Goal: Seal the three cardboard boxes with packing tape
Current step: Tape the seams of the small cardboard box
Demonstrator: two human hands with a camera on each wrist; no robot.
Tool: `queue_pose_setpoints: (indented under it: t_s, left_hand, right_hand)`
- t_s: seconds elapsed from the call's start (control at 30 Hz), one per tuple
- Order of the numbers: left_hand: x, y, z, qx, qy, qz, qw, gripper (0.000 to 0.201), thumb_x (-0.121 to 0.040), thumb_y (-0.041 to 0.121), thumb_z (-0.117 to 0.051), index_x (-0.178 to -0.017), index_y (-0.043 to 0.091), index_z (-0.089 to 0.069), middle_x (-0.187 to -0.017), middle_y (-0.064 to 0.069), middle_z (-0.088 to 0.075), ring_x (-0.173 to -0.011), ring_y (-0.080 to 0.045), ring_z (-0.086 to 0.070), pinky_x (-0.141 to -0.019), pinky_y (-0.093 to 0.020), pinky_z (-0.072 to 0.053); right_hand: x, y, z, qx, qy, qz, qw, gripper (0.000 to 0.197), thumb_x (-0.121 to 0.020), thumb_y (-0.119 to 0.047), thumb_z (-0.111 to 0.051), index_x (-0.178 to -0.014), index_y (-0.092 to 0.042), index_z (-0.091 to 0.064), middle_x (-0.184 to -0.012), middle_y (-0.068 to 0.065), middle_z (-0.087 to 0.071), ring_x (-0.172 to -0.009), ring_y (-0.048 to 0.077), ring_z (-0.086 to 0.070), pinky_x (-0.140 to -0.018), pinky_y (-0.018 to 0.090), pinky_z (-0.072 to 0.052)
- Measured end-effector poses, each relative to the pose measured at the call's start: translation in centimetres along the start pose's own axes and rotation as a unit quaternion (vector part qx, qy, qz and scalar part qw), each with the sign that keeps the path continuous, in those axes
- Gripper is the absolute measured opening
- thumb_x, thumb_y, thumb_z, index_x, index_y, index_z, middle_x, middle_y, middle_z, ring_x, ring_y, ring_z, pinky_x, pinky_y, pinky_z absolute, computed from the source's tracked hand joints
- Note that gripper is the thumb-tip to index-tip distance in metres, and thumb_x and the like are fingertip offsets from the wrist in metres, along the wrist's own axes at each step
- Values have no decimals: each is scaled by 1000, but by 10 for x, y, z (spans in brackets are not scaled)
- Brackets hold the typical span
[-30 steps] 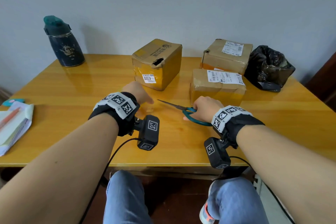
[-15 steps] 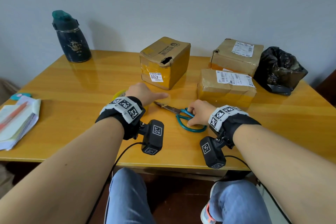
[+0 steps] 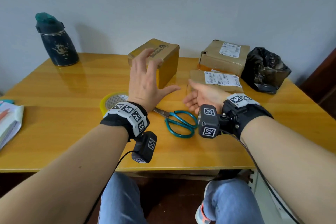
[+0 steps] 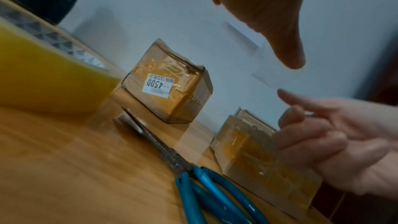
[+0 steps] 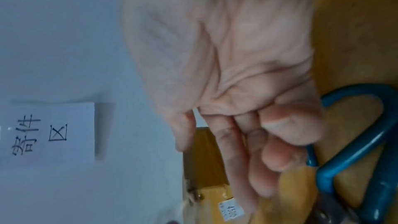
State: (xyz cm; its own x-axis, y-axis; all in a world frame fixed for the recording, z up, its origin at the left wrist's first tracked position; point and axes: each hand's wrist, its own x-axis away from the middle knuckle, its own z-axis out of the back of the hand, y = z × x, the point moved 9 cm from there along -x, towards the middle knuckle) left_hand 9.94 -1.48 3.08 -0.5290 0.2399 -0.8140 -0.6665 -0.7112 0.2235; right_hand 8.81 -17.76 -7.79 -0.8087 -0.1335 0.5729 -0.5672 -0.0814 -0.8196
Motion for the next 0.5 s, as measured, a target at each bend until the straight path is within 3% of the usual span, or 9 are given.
queue_pose_setpoints:
  t_s: [0.07, 0.13, 0.3, 0.5]
  left_hand:
    - [-2, 12, 0, -18, 17, -49, 998, 82, -63, 70, -69, -117, 13, -45, -136, -13, -36, -121, -33, -40, -97, -47, -42]
    - [-1, 21, -3, -26, 26, -87, 996, 82, -64, 70, -70, -118, 14, -43, -137, -10, -33, -122, -32, -40, -96, -47, -40]
    - [0, 35, -6, -30, 30, -130, 991, 80, -68, 68, -70, -119, 14, -41, -136, -8, -31, -123, -30, -38, -97, -46, -37]
    - [-1, 47, -6, -37, 34, -156, 986, 76, -75, 70, -64, -121, 13, -41, -135, -9, -33, -122, -29, -41, -96, -48, -40]
  right_hand:
    - [2, -2, -4, -10, -41, -13, 999, 83, -93, -65, -25, -63, -2, -71, -59, 8, -61, -47, 14, -55, -43, 19, -43]
    - [7, -3, -6, -33, -58, -23, 998, 80, -91, -65, -31, -61, -3, -73, -59, 7, -60, -45, 12, -51, -42, 20, -42]
    - [11, -4, 3, -10, -13, -31, 999, 42, -87, -45, -58, -84, -4, -65, -60, 2, -55, -41, 8, -47, -38, 19, -42]
    - [8, -1, 12, -16, 27, -47, 998, 28, -80, -27, -70, -95, -4, -63, -73, 1, -56, -45, 6, -52, -39, 20, -44]
